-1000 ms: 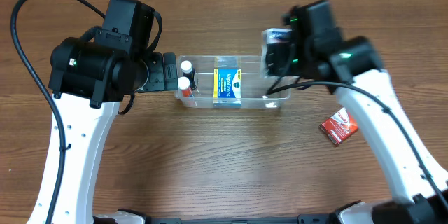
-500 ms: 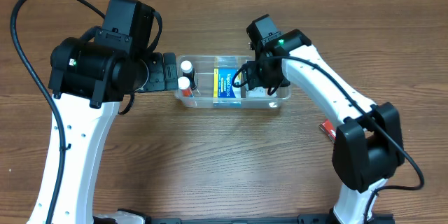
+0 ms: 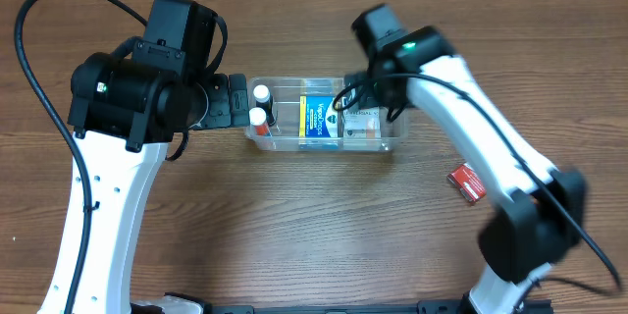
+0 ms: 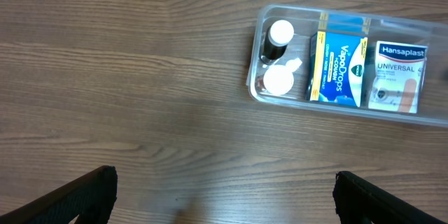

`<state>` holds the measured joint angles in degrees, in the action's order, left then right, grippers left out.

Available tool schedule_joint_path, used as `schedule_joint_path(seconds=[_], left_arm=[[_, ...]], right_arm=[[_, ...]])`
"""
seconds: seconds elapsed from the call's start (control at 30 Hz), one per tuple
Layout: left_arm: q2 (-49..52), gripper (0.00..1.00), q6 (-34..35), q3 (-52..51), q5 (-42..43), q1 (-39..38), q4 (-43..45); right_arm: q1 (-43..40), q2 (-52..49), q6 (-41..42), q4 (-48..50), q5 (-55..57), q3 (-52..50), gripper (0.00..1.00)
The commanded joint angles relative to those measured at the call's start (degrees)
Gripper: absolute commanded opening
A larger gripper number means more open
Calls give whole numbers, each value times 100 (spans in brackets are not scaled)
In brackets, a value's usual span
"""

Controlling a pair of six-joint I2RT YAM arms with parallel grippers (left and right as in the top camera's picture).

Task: Pack container
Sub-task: 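Place the Hansaplast box into the container right of the blue box, then move the right gripper to the red Panadol box and grasp it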

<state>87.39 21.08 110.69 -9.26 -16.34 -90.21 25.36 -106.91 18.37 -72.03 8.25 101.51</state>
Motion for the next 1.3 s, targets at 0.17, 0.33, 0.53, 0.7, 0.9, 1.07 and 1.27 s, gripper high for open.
schedule_joint_path(seconds=[0.17,0.33,0.53,0.7,0.9,1.07,1.27], left_arm=[[-9,100,120,2,9,68,-46],[-9,100,120,2,9,68,-42],[-9,100,120,2,7,68,-42],[-9,100,120,2,9,68,-37],[-9,100,122,2,9,68,-39],[-9,100,122,2,9,68,-39],[-9,100,122,2,9,68,-37]], right_arm=[[-1888,1888,1683,-1362,308,535,100],[-3119,1884,1497,-1700,-269,-48,100],[-3482,1882,1419,-688,-498,-2006,100],[-3482,1786,1049,542,-546,-3633,100],[-3482,1676,1051,1550,-584,-4590,100],[-3482,1676,1023,2035,-584,-4798,100],[-3482,1593,1008,2186,-581,-4811,100]])
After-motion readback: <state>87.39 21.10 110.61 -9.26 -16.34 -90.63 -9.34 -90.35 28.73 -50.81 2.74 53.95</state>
